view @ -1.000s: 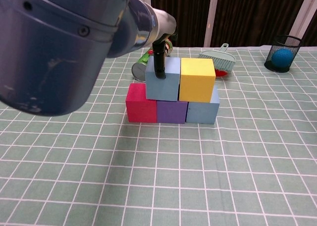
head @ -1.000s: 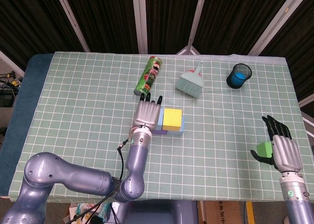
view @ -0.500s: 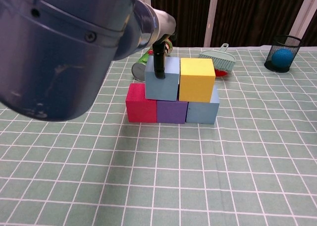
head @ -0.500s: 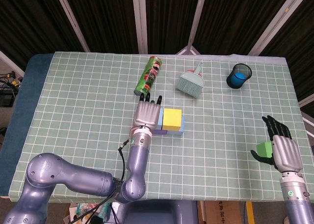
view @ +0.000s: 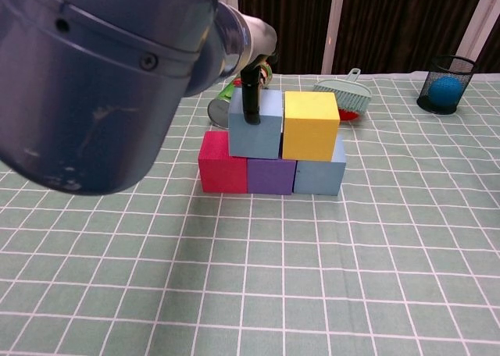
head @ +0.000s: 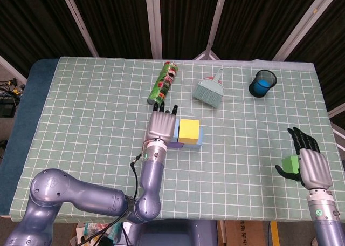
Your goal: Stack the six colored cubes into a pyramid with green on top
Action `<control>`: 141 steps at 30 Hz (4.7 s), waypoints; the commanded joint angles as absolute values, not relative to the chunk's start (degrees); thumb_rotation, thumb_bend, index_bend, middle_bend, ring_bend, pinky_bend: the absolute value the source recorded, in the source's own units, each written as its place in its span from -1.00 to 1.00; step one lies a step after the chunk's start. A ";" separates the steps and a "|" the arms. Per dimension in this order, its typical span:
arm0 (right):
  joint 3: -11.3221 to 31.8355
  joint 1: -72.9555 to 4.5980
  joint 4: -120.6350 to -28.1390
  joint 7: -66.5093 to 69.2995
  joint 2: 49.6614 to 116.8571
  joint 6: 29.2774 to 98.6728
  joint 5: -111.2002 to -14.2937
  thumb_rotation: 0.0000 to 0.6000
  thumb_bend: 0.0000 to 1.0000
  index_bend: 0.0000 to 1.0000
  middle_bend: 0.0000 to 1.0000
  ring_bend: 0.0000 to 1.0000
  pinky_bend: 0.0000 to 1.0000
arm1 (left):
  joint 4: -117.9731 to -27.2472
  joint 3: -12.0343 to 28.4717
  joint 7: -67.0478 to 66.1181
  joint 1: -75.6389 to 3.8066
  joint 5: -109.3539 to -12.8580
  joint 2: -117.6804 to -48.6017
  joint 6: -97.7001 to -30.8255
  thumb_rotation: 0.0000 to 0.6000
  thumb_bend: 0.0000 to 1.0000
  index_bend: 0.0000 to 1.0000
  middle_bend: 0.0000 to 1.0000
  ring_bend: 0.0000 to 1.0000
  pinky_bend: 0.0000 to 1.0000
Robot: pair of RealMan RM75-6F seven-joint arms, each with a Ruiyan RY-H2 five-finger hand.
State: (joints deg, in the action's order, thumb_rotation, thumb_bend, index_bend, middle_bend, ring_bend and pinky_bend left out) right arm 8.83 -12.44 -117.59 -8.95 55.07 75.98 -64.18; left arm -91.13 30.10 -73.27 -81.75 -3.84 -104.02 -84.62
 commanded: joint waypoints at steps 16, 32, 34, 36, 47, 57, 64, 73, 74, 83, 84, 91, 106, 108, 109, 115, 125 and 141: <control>8.78 -12.49 -117.54 -9.07 55.12 75.88 -64.06 1.00 -0.51 -1.00 -1.00 -1.00 -1.00 | -90.86 30.93 -73.47 -81.49 -3.91 -104.85 -84.52 1.00 -0.26 -0.98 -0.25 -0.90 -0.85; 8.76 -12.52 -117.48 -9.17 55.20 75.85 -63.95 1.00 -0.51 -1.00 -1.00 -1.00 -1.00 | -90.41 30.92 -73.90 -80.92 -3.89 -105.06 -84.19 1.00 -0.51 -1.00 -0.52 -0.91 -0.85; 8.76 -12.53 -117.49 -9.18 55.22 75.84 -63.94 1.00 -0.51 -1.00 -1.00 -1.00 -1.00 | -90.54 30.90 -73.99 -80.80 -3.90 -104.95 -84.00 1.00 -0.60 -1.00 -0.64 -0.92 -0.85; 8.75 -12.54 -117.45 -9.22 55.22 75.85 -63.93 1.00 -0.51 -1.00 -1.00 -1.00 -1.00 | -90.71 30.84 -73.99 -80.67 -4.01 -104.82 -83.90 1.00 -0.67 -1.00 -0.71 -0.92 -0.86; 8.75 -12.53 -117.51 -9.13 55.17 75.79 -63.87 1.00 -0.51 -1.00 -1.00 -1.00 -1.00 | -93.87 30.92 -72.75 -79.24 -5.07 -103.27 -83.84 1.00 -0.74 -1.00 -0.81 -0.95 -0.87; 8.59 -12.60 -117.21 -9.70 55.37 75.76 -63.76 1.00 -0.51 -1.00 -1.00 -1.00 -1.00 | -101.92 29.94 -67.26 -74.11 -8.83 -98.19 -84.35 1.00 -0.76 -1.00 -0.81 -0.95 -0.88; 8.35 -12.76 -115.96 -10.66 56.24 75.68 -63.26 1.00 -0.51 -1.00 -1.00 -1.00 -1.00 | -110.96 23.16 -59.54 -66.58 -21.27 -91.33 -85.81 1.00 -0.76 -1.00 -0.81 -0.95 -0.88; 7.40 -13.24 -113.56 -14.39 58.15 75.62 -62.83 1.00 -0.51 -1.00 -1.00 -1.00 -1.00 | -120.52 9.62 -46.37 -53.03 -42.10 -81.30 -90.65 1.00 -0.76 -1.00 -0.81 -0.95 -0.89; 7.29 -13.30 -113.29 -14.81 58.36 75.59 -62.76 1.00 -0.51 -1.00 -1.00 -1.00 -1.00 | -120.81 8.20 -45.01 -51.67 -44.07 -80.50 -91.15 1.00 -0.76 -1.00 -0.81 -0.95 -0.89; 6.62 -13.86 -109.76 -19.38 61.26 75.61 -60.43 1.00 -0.51 -1.00 -1.00 -1.00 -1.00 | -118.41 -1.61 -33.53 -40.53 -58.44 -74.16 -94.18 1.00 -0.76 -1.00 -0.83 -0.95 -0.90; 6.50 -13.90 -109.46 -19.84 61.49 75.59 -60.26 1.00 -0.51 -1.00 -1.00 -1.00 -1.00 | -118.18 -1.93 -32.95 -39.89 -59.09 -73.69 -94.32 1.00 -0.76 -1.00 -0.83 -0.95 -0.90; 5.47 -13.83 -106.73 -23.05 63.81 76.52 -60.40 1.00 -0.51 -1.00 -1.00 -1.00 -1.00 | -116.45 -2.66 -28.45 -35.93 -63.43 -70.88 -94.00 1.00 -0.76 -1.00 -0.84 -0.95 -0.90; 6.10 -15.06 -100.63 -25.04 67.90 74.48 -57.82 1.00 -0.51 -1.00 -1.00 -1.00 -1.00 | -108.11 0.44 -27.67 -33.62 -62.10 -73.34 -88.22 1.00 -0.76 -1.00 -0.87 -0.96 -0.90; 6.68 -15.82 -99.36 -25.26 68.86 73.44 -56.82 1.00 -0.51 -1.00 -1.00 -1.00 -1.00 | -107.36 1.14 -27.25 -33.43 -62.11 -73.74 -87.66 1.00 -0.76 -1.00 -0.87 -0.96 -0.90; 7.08 -16.39 -98.56 -25.59 69.45 72.86 -56.29 1.00 -0.51 -1.00 -1.00 -1.00 -1.00 | -107.06 1.57 -26.98 -33.28 -62.23 -73.90 -87.48 1.00 -0.76 -1.00 -0.87 -0.96 -0.90; 7.66 -17.94 -95.53 -27.74 71.61 71.23 -54.00 1.00 -0.51 -1.00 -1.00 -1.00 -1.00 | -107.06 3.66 -25.96 -32.58 -63.38 -73.39 -87.51 1.00 -0.76 -1.00 -0.87 -0.96 -0.90; 7.73 -19.30 -94.32 -30.85 72.72 69.52 -50.57 1.00 -0.51 -1.00 -1.00 -1.00 -1.00 | -110.30 6.15 -25.16 -31.23 -63.71 -71.08 -86.53 1.00 -0.76 -1.00 -0.87 -0.96 -0.90; 5.47 -18.35 -104.15 -36.98 66.84 72.56 -47.09 1.00 -0.51 -1.00 -1.00 -1.00 -1.00 | -114.26 8.06 -24.76 -29.58 -64.63 -69.02 -84.99 1.00 -0.76 -1.00 -0.87 -0.96 -0.90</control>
State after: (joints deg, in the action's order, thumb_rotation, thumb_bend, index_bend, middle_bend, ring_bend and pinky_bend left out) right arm 5.73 -18.51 -103.86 -36.69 67.28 72.32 -47.12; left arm -114.22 8.03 -24.77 -29.62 -64.60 -69.05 -85.02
